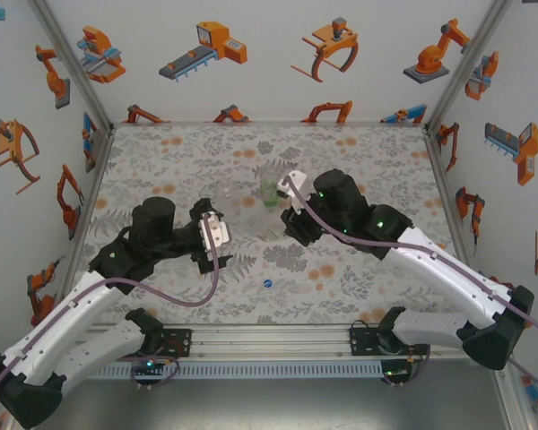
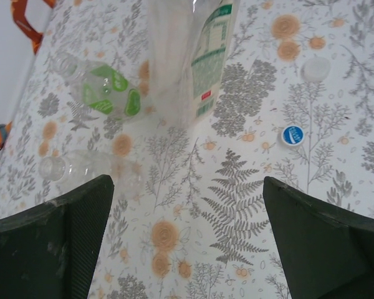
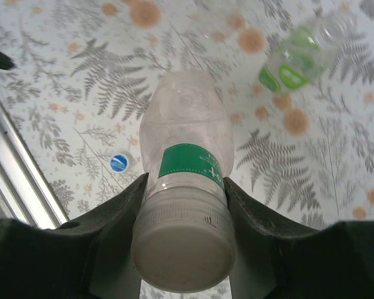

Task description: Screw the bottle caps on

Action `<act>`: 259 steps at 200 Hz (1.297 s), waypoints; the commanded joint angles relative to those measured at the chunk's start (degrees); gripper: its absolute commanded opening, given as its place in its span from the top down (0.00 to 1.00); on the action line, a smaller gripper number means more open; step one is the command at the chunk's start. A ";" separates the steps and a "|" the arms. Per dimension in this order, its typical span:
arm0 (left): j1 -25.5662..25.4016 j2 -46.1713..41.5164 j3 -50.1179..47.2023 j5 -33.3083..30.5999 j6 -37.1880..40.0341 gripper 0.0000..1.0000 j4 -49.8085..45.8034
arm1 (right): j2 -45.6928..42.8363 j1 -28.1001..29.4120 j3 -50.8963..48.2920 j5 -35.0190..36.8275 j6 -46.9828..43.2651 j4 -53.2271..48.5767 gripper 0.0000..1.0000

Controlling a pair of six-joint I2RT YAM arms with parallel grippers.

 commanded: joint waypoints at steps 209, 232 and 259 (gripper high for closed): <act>7.00 10.33 8.38 -14.06 -27.22 0.03 0.58 | 49.67 -26.00 55.20 14.49 16.92 -38.96 0.87; 7.25 13.37 10.93 -11.74 -27.25 0.03 -2.91 | 54.15 -26.13 61.60 14.87 16.92 -43.12 0.85; 7.25 14.23 11.29 -11.76 -27.23 0.03 -3.34 | 57.86 -26.28 66.76 13.51 17.18 -46.35 0.83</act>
